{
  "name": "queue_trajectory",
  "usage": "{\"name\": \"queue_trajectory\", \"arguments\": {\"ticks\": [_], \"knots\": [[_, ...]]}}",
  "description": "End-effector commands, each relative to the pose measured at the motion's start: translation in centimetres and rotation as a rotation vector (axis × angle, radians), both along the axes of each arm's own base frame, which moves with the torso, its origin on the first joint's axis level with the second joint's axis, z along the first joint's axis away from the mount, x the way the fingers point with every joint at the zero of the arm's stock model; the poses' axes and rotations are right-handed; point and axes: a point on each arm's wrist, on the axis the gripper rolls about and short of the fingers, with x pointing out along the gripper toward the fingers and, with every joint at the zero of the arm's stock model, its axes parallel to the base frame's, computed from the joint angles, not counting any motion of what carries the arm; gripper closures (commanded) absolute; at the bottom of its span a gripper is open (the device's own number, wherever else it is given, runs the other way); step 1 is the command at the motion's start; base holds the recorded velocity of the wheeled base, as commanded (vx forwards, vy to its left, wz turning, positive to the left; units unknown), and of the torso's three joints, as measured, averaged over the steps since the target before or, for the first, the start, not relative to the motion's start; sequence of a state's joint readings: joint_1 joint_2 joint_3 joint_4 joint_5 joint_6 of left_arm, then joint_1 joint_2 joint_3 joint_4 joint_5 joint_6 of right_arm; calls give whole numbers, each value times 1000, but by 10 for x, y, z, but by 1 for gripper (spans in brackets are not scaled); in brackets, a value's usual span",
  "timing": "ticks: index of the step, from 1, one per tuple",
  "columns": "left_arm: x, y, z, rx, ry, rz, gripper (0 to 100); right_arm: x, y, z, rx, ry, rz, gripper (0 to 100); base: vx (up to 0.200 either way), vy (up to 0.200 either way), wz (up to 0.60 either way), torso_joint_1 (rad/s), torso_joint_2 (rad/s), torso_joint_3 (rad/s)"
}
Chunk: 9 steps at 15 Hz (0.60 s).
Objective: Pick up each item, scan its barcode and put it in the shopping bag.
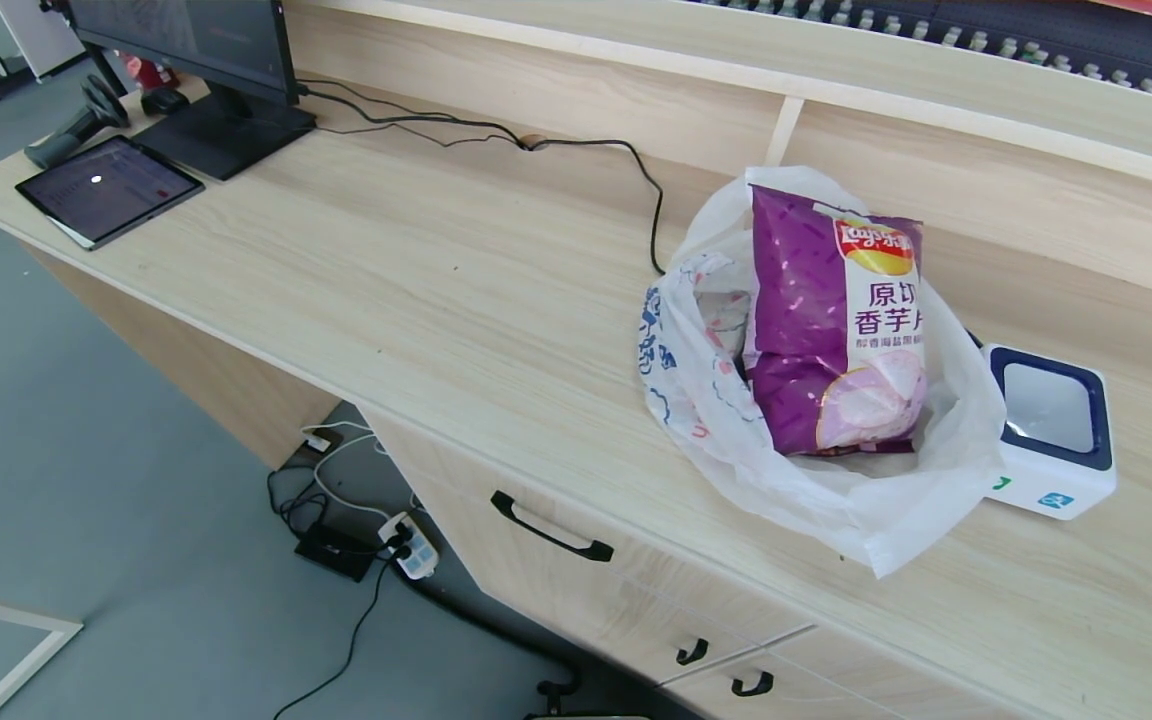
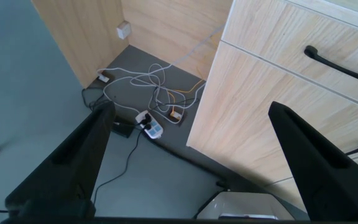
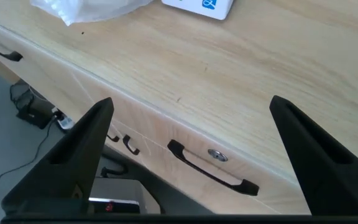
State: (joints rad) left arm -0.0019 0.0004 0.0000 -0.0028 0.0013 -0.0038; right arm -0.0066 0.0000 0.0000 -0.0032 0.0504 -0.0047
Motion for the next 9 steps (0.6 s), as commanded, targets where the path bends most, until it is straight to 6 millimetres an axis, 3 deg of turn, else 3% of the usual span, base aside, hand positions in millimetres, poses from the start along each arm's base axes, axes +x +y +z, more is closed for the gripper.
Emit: {"name": "queue_trajectory", "arguments": {"ticks": [1,9], "knots": [[0,0,0,-1,-1,1,0,0,0,0,-18,2,1,0,0,0,0,0,0,0],[0,0,0,-2,1,2,0,0,0,0,-3,3,-1,0,0,0,0,0,0,0]]}}
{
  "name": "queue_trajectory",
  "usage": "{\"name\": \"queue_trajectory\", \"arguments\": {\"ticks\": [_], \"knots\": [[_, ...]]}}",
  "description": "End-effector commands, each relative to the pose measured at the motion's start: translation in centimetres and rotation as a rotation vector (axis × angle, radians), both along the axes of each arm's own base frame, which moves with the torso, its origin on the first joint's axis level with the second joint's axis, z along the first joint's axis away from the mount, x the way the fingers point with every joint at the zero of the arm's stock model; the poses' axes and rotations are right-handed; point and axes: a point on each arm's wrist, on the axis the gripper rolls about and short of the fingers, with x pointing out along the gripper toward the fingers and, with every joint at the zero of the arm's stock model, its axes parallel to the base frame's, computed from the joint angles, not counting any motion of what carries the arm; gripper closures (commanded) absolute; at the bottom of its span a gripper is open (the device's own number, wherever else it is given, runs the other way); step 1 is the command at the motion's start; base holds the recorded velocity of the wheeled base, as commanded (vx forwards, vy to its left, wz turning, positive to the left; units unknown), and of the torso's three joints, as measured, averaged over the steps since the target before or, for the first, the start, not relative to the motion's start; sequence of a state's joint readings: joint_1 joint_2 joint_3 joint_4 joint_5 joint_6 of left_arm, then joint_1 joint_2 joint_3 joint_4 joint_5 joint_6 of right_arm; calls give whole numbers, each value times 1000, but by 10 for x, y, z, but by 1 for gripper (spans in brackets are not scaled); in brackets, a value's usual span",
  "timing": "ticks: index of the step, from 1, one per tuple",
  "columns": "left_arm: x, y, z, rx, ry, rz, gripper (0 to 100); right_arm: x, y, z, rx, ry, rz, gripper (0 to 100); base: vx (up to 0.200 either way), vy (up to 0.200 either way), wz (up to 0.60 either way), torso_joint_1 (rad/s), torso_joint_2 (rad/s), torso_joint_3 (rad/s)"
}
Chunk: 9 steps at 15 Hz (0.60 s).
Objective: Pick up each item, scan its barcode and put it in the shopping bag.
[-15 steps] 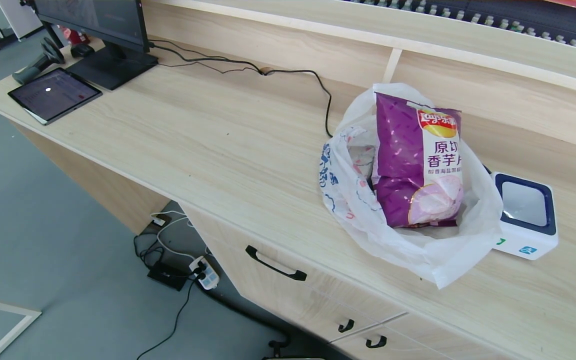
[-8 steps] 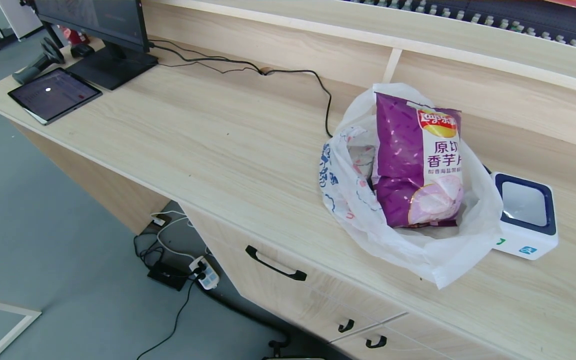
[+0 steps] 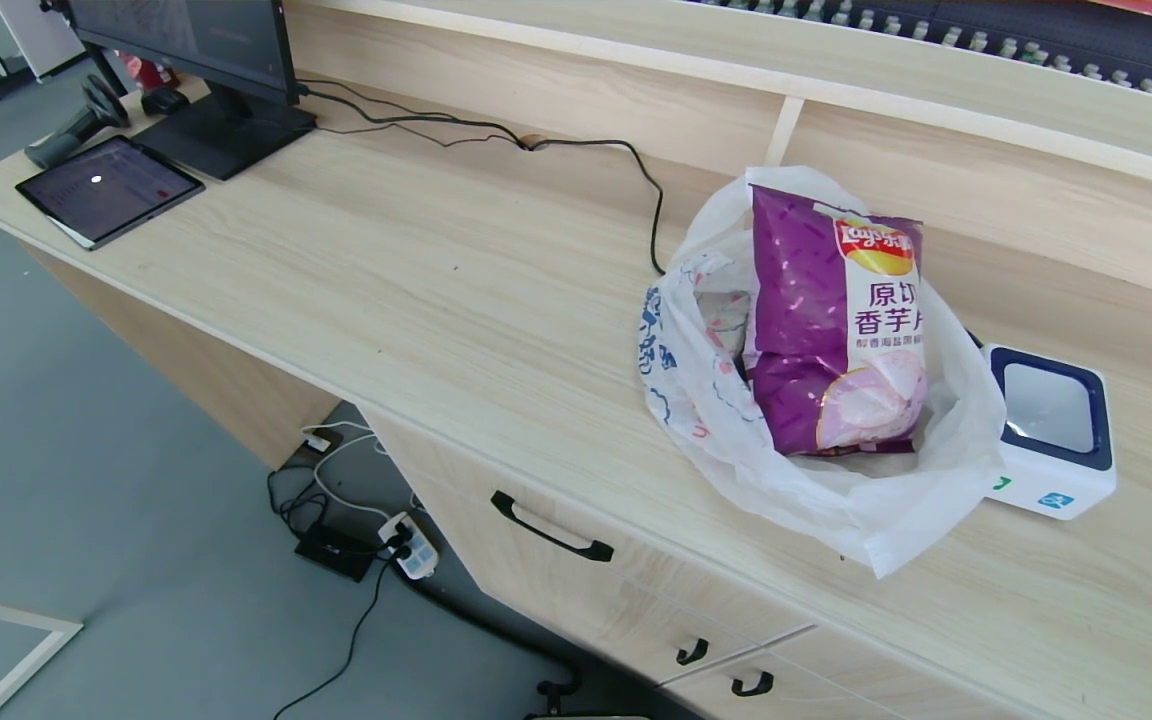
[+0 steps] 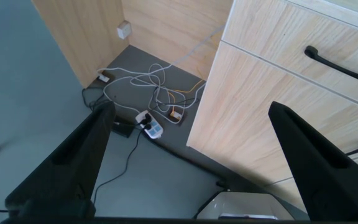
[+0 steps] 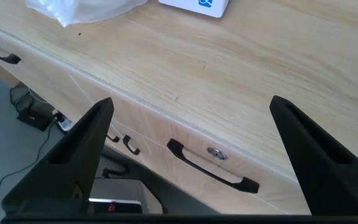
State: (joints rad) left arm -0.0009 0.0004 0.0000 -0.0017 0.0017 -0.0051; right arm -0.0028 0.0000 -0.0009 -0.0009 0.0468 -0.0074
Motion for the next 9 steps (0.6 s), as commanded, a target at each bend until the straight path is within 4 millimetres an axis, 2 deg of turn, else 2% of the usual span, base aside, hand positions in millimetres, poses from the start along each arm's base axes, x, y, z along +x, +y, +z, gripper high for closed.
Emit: {"name": "queue_trajectory", "arguments": {"ticks": [1,9], "knots": [[0,0,0,-1,0,1,0,0,0,0,-3,2,0,0,0,0,0,0,0,0],[0,0,0,-3,0,1,0,0,0,0,-6,1,0,0,0,0,0,0,0,0]]}}
